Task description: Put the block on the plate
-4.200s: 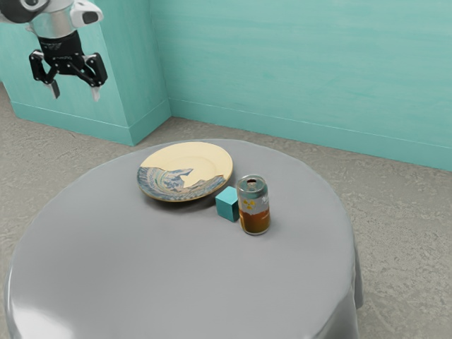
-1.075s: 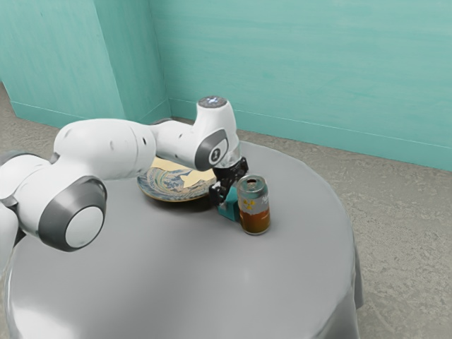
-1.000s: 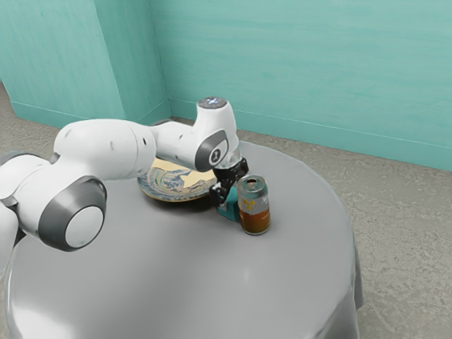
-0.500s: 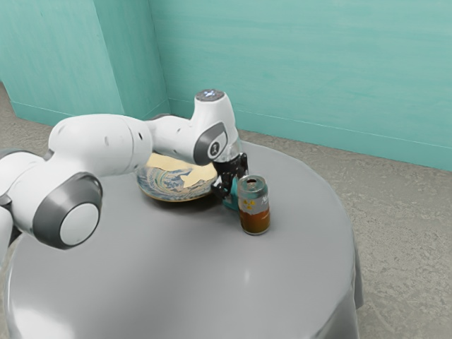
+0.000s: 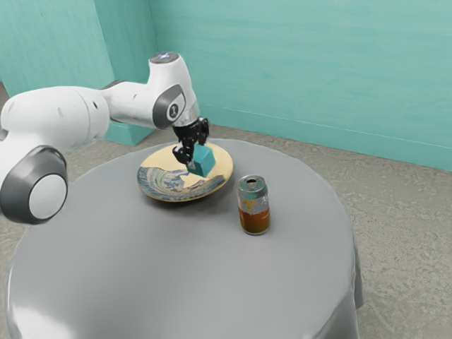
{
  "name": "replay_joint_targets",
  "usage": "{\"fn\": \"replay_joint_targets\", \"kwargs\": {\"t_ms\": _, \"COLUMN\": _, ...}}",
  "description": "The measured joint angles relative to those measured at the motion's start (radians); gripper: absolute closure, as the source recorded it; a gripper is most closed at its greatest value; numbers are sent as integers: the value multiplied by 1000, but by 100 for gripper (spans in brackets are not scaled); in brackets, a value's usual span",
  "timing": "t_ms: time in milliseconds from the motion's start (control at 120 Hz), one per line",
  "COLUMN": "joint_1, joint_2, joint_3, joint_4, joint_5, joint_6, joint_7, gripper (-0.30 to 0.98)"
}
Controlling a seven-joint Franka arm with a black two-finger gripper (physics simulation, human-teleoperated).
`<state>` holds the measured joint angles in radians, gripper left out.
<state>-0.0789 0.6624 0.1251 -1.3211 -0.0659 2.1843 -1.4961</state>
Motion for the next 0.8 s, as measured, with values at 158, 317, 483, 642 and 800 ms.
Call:
{"fn": "replay_joint_targets", "kwargs": {"t_ms": 158, "joint_1": 74, "joint_2": 8, "joint_3": -54, "joint_4": 0, "joint_5": 4, "joint_6": -6, "joint_7": 57, "gripper": 26}}
{"fn": "replay_joint_targets", "kwargs": {"t_ms": 317, "joint_1": 81, "joint_2": -13, "joint_3": -58, "joint_4": -13, "joint_5": 4, "joint_6": -8, "joint_7": 104, "gripper": 12}}
{"fn": "replay_joint_targets", "kwargs": {"t_ms": 483, "joint_1": 66, "joint_2": -148, "joint_3": -59, "joint_4": -125, "joint_5": -3, "joint_6": -24, "joint_7": 147, "gripper": 6}}
{"fn": "replay_joint_targets", "kwargs": {"t_ms": 642, "joint_1": 61, "joint_2": -250, "joint_3": -57, "joint_4": -143, "joint_5": 0, "joint_6": -121, "joint_7": 278, "gripper": 3}}
{"fn": "replay_joint_targets", "kwargs": {"t_ms": 800, "joint_1": 58, "joint_2": -376, "joint_3": -56, "joint_4": -201, "joint_5": 49, "joint_6": -225, "joint_7": 472, "gripper": 1}}
